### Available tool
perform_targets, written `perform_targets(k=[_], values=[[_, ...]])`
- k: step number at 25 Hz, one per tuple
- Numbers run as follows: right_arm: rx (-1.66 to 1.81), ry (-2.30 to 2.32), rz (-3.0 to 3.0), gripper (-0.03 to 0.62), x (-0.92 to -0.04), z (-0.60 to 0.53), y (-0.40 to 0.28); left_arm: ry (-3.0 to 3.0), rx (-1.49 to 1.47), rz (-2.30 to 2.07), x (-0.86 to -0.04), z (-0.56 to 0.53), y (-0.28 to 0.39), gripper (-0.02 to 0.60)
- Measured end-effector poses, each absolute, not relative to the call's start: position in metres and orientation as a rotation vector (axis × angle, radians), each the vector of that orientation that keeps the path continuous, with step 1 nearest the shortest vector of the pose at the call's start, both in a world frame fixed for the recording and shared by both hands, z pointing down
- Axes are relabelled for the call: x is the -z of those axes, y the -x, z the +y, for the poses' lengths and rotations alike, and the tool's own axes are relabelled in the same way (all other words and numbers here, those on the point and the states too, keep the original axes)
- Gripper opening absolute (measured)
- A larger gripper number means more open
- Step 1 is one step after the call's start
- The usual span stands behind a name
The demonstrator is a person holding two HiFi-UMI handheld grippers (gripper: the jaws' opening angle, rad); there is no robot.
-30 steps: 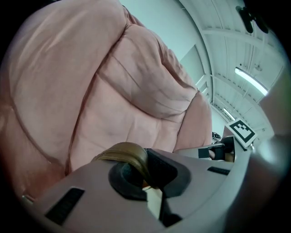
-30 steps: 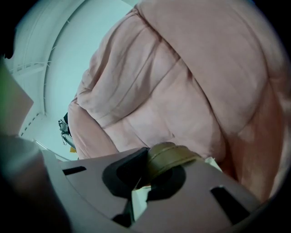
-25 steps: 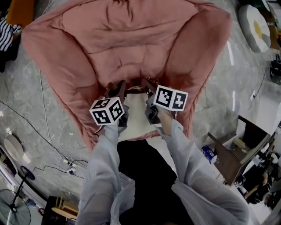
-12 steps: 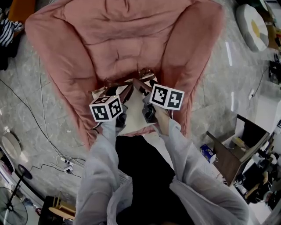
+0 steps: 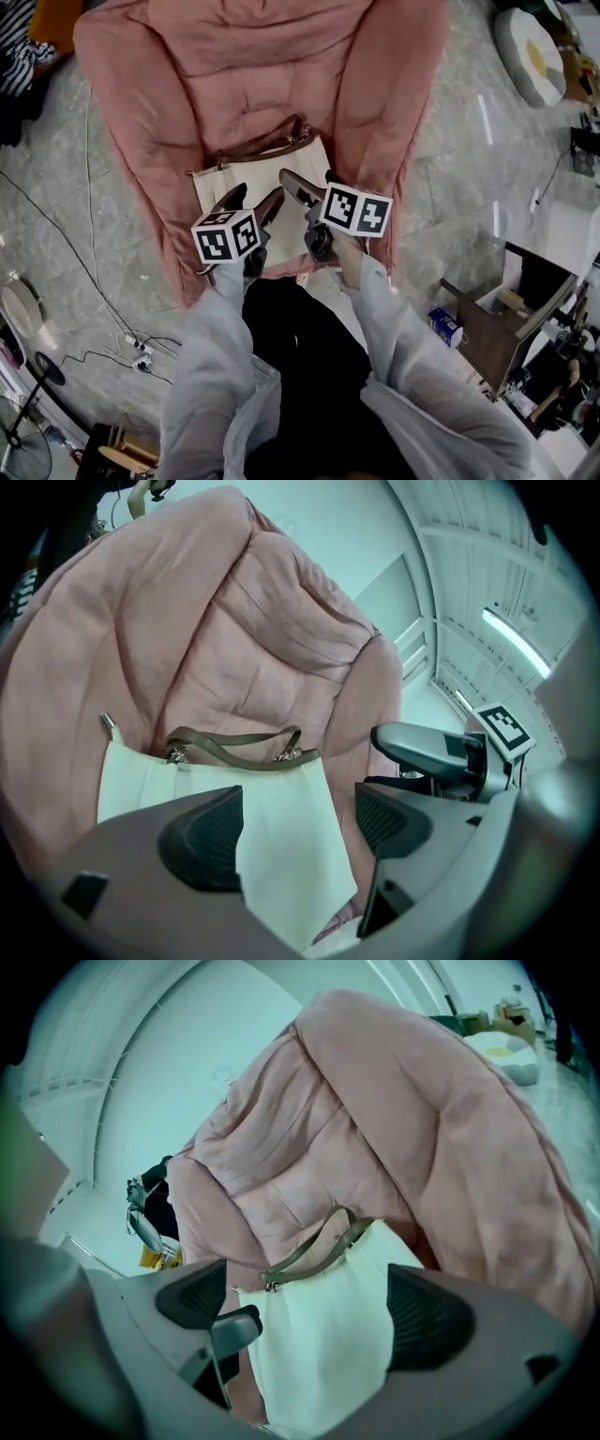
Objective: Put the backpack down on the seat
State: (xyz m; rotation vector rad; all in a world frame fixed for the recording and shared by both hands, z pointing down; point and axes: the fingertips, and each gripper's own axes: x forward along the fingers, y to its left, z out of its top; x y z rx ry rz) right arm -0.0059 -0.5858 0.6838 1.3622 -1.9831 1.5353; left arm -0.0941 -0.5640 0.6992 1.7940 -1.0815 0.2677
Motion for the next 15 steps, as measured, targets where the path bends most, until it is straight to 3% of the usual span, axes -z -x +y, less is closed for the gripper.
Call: perform_targets(k=[15], values=[[-1.369,-1.319,-2.193,0.530,-0.609,-0.500,-0.019,-1.908,-0.210,-1.164,-0.626,-0.487,0.096,0.379]])
